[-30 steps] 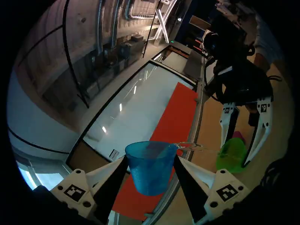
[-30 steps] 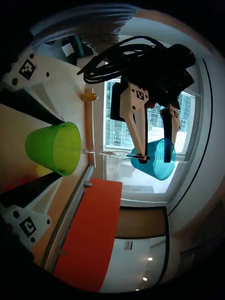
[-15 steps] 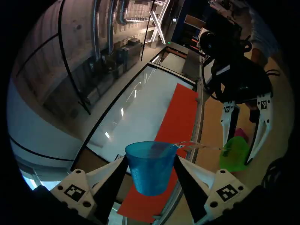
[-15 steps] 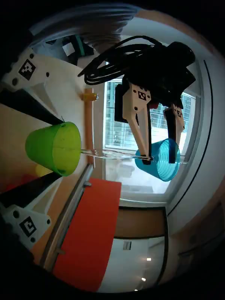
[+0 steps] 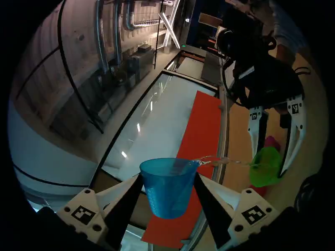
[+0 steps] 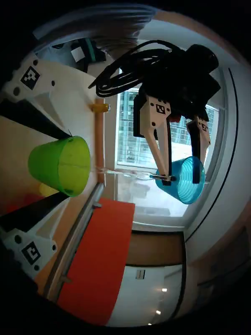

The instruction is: Pour water

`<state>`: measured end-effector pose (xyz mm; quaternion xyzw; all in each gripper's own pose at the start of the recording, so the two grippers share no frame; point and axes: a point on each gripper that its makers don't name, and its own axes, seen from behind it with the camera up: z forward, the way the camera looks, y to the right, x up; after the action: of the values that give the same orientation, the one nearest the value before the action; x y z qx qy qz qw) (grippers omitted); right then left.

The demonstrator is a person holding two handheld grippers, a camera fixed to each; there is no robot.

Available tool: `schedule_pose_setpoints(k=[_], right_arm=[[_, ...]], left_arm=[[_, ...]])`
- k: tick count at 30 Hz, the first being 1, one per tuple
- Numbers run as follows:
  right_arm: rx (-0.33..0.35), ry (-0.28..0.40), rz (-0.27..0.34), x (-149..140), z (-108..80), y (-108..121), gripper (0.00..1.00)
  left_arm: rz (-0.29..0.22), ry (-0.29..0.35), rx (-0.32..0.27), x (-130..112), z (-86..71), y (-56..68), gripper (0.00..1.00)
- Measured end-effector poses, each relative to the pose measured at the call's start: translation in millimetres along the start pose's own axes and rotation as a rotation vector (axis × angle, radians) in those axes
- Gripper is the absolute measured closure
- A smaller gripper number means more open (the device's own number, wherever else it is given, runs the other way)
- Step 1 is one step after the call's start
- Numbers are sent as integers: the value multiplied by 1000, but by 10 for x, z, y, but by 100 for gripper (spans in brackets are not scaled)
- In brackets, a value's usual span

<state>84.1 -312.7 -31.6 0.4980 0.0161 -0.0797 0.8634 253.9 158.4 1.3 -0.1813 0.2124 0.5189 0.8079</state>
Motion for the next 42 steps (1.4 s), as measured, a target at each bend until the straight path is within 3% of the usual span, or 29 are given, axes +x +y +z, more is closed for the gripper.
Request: schedule_pose_setpoints(k=[14,42], right_arm=[[-5,3,-1,8,-1,16,10],[-10,9,-10,43,-15,19,10]], left_arm=[[37,16,6,93,-10,-54,15],[162,30,32,214,22,-211,15]])
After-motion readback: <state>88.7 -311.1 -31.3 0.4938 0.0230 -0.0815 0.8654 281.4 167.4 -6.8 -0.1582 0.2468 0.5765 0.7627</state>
